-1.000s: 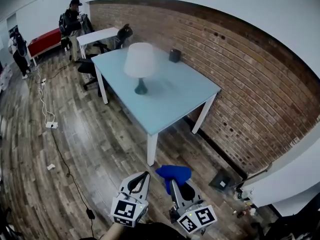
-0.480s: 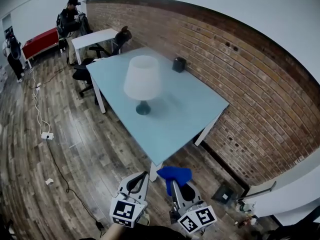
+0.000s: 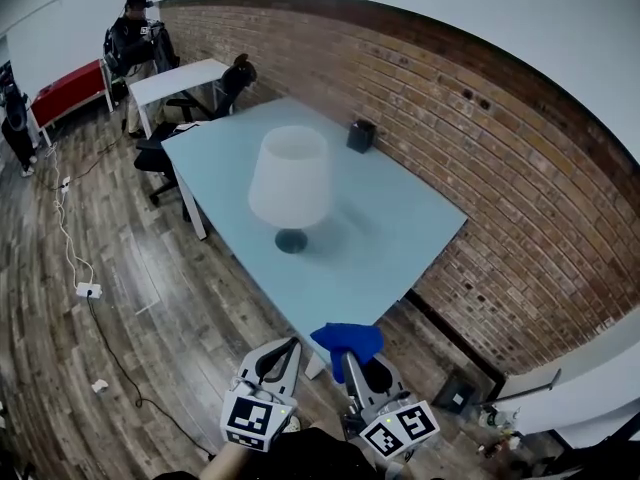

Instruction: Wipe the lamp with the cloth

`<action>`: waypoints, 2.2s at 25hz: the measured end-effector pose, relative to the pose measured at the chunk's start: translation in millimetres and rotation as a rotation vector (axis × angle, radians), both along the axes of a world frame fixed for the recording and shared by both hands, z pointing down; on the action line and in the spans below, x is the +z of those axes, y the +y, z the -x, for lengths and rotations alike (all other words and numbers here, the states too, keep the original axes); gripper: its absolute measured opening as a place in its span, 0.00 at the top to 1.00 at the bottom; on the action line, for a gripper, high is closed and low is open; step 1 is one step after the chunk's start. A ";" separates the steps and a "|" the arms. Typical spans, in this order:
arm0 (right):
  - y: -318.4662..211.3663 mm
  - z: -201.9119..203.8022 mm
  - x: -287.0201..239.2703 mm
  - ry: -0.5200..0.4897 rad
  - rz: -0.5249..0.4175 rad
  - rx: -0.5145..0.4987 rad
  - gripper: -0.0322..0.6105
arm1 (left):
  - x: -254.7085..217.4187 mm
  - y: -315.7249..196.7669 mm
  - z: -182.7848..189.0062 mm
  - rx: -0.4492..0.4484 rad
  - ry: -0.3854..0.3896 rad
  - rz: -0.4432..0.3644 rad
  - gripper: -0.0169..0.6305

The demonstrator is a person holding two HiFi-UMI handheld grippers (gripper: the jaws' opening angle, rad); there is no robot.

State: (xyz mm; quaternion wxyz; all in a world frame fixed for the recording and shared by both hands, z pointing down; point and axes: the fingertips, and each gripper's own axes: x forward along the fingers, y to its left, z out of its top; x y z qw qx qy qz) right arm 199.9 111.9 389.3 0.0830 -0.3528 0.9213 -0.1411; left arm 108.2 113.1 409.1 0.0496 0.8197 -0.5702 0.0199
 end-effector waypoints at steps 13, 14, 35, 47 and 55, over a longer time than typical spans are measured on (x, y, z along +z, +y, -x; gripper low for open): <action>-81.7 45.0 -0.3 0.012 -0.010 -0.062 0.85 | 5.3 -58.8 45.5 -0.059 0.032 -0.001 0.96; -91.5 51.1 -1.4 0.017 -0.017 -0.074 0.85 | 3.8 -68.7 52.8 -0.068 0.030 -0.007 0.96; -276.7 125.2 -128.9 0.111 -0.276 -0.216 0.85 | -43.0 -218.0 170.3 -0.167 -0.016 -0.057 0.96; -315.8 106.8 -30.2 0.259 -0.067 -0.137 0.85 | -28.3 -245.5 188.8 -0.175 -0.010 -0.025 0.96; -331.0 77.6 44.8 0.366 0.109 -0.100 0.85 | -25.2 -253.2 194.5 -0.188 -0.008 -0.014 0.96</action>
